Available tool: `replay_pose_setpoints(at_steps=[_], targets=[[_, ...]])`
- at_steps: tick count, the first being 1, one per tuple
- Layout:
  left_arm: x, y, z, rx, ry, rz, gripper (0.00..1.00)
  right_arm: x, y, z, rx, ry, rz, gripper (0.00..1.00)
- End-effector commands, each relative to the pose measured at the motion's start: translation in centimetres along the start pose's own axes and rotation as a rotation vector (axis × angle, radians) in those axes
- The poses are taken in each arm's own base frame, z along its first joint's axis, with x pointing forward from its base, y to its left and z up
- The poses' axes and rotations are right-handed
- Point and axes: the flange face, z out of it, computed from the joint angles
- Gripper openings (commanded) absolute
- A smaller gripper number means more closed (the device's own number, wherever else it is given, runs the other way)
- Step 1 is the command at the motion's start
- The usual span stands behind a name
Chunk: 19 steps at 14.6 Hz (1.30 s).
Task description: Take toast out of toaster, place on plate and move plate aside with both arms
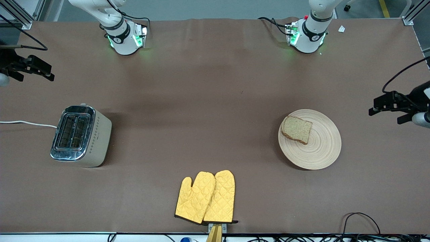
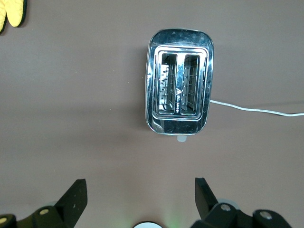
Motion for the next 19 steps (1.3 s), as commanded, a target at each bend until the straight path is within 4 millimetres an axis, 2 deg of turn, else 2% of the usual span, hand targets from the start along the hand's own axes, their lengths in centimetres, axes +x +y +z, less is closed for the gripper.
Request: replay_pose_setpoints(at_steps=[1,3,5,6,8,11,13,18,19], targets=[[-1.1,0.6,-1.3,0.054,0.003,-0.055,1.00,-0.3,0.0,-0.3,0.017,-0.001,0.006,1.00],[-1.4,0.3,-1.7,0.059,0.009,-0.096,1.00,-0.3,-0.1,-0.2,0.015,-0.007,0.008,1.00],[-2.2,2.0,-3.4,0.090,0.033,-0.090,1.00,-0.3,0.0,-0.1,0.017,-0.010,0.008,1.00],[-2.6,3.5,-4.1,0.116,0.035,-0.078,1.00,-0.3,0.0,-0.1,0.017,-0.010,0.009,1.00],[-2.9,5.4,-4.1,0.155,0.011,-0.073,1.00,-0.3,-0.2,-0.1,0.017,-0.011,0.005,1.00],[-3.5,4.8,-4.3,0.122,-0.004,-0.105,1.00,-0.3,-0.2,-0.1,0.017,-0.010,0.005,1.00],[-3.8,5.2,-4.6,0.118,-0.007,-0.108,1.00,-0.3,-0.2,-0.1,0.017,-0.011,0.003,1.00],[-5.1,5.4,-4.0,0.126,0.013,-0.132,1.00,-0.3,0.1,-0.1,0.017,-0.010,0.008,1.00],[-5.5,4.8,-3.7,0.126,0.023,-0.143,1.00,-0.3,0.1,-0.1,0.017,-0.007,0.008,1.00]])
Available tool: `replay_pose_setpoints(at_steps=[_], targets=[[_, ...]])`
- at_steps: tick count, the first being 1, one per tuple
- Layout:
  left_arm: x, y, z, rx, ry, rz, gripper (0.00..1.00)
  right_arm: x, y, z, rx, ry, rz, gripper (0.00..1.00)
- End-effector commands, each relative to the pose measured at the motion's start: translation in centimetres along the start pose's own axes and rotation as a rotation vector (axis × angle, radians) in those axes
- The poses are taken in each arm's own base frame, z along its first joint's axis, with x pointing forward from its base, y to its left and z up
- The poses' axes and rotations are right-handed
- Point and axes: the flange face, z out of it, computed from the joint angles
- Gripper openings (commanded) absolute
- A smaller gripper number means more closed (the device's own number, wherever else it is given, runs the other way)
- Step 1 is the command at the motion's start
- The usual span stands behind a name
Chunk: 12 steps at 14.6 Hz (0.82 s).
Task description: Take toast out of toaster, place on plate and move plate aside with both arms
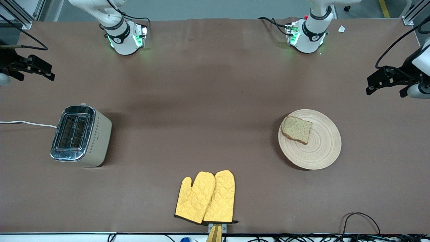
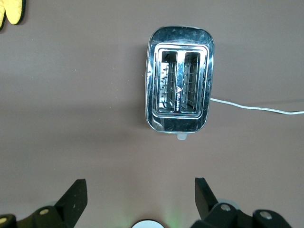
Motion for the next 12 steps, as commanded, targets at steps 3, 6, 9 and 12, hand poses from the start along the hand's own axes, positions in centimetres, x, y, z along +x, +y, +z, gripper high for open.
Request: replay_pose_setpoints(at_steps=[3,6,9,12], targets=[[-3.0,-1.2,0.6,-0.016,0.049,-0.034,1.00,-0.2,0.0,-0.2,0.017,0.000,0.006,1.00],[-2.6,-1.7,0.7,-0.008,0.056,-0.043,1.00,-0.2,0.1,-0.2,0.017,-0.001,0.007,1.00],[-2.0,-2.0,1.7,-0.014,0.041,-0.051,1.00,-0.2,0.0,-0.2,0.017,-0.001,0.006,1.00],[-1.8,-1.4,1.4,-0.014,0.047,-0.042,1.00,-0.2,0.0,-0.2,0.017,-0.001,0.007,1.00]])
